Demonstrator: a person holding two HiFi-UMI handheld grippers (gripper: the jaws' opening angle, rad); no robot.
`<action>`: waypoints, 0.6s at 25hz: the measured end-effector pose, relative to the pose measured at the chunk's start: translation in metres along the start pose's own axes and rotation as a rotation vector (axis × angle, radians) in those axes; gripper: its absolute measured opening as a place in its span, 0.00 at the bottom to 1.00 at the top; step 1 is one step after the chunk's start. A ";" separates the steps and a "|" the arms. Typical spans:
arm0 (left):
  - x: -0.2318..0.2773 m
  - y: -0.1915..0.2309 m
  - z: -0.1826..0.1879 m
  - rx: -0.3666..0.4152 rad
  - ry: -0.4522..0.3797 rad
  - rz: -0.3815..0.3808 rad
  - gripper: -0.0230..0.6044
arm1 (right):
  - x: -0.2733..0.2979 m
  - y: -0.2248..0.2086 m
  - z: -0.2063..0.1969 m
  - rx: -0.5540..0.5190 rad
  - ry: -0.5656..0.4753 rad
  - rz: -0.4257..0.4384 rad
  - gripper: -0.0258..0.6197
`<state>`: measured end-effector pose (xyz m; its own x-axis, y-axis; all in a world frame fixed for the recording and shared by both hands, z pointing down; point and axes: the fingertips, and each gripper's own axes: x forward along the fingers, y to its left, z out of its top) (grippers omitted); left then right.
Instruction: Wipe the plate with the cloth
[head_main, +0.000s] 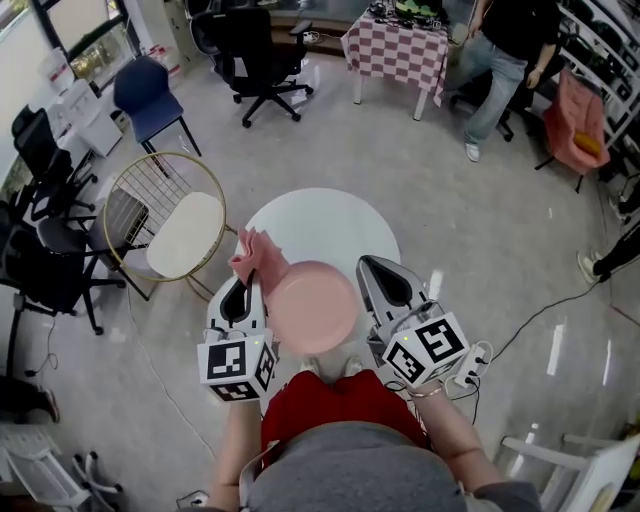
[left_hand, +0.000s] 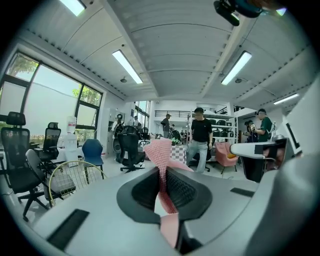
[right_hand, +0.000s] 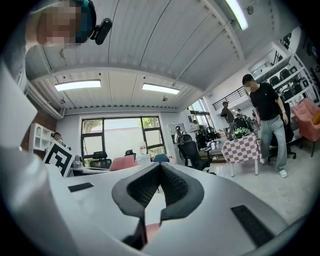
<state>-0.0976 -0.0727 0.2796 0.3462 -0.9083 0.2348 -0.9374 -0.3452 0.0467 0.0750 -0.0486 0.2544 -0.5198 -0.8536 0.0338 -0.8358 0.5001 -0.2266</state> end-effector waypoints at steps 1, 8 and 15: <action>-0.001 0.000 -0.001 -0.002 -0.005 0.003 0.09 | -0.001 0.000 0.000 -0.011 -0.001 -0.002 0.08; -0.008 -0.005 -0.005 -0.016 -0.021 0.006 0.09 | -0.005 -0.004 -0.005 -0.026 0.001 0.000 0.08; -0.004 -0.017 -0.004 -0.017 -0.029 0.001 0.09 | -0.010 -0.016 0.000 -0.034 -0.010 -0.007 0.08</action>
<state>-0.0834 -0.0628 0.2814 0.3463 -0.9151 0.2068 -0.9380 -0.3406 0.0635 0.0933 -0.0483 0.2579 -0.5126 -0.8583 0.0253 -0.8448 0.4988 -0.1934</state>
